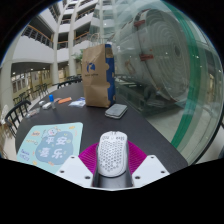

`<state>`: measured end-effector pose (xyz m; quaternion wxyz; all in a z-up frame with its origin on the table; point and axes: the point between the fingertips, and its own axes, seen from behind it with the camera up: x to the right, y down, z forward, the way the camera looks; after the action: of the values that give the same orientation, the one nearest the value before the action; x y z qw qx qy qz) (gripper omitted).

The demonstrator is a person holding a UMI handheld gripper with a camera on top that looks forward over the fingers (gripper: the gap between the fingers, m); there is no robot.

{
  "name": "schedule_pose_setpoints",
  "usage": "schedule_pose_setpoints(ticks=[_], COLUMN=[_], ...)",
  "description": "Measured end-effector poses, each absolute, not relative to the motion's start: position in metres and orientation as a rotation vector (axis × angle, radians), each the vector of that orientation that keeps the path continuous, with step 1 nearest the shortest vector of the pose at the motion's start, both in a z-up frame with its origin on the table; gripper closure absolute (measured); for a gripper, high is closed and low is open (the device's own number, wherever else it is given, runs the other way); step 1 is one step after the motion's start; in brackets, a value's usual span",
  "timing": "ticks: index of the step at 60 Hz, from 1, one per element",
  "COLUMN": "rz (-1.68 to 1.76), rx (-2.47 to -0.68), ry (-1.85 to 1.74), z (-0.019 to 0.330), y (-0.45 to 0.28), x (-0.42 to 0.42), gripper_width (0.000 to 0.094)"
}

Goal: Arrange mouse

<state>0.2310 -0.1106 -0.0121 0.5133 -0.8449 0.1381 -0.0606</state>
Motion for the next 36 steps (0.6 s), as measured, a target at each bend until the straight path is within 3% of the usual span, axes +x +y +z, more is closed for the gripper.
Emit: schedule_pose_setpoints(ticks=[6, 16, 20, 24, 36], rz=[-0.157, -0.134, -0.076, -0.014, 0.097], rx=[-2.032, -1.881, -1.858, -1.886, -2.104], ry=[0.321, 0.21, 0.173, 0.125, 0.113], z=[0.003, 0.105, 0.119, 0.106, 0.008], y=[-0.118, -0.101, -0.087, -0.075, -0.058], x=[0.224, 0.147, 0.099, 0.055, 0.003], gripper_width=[0.06, 0.0601, 0.0601, 0.0601, 0.0563])
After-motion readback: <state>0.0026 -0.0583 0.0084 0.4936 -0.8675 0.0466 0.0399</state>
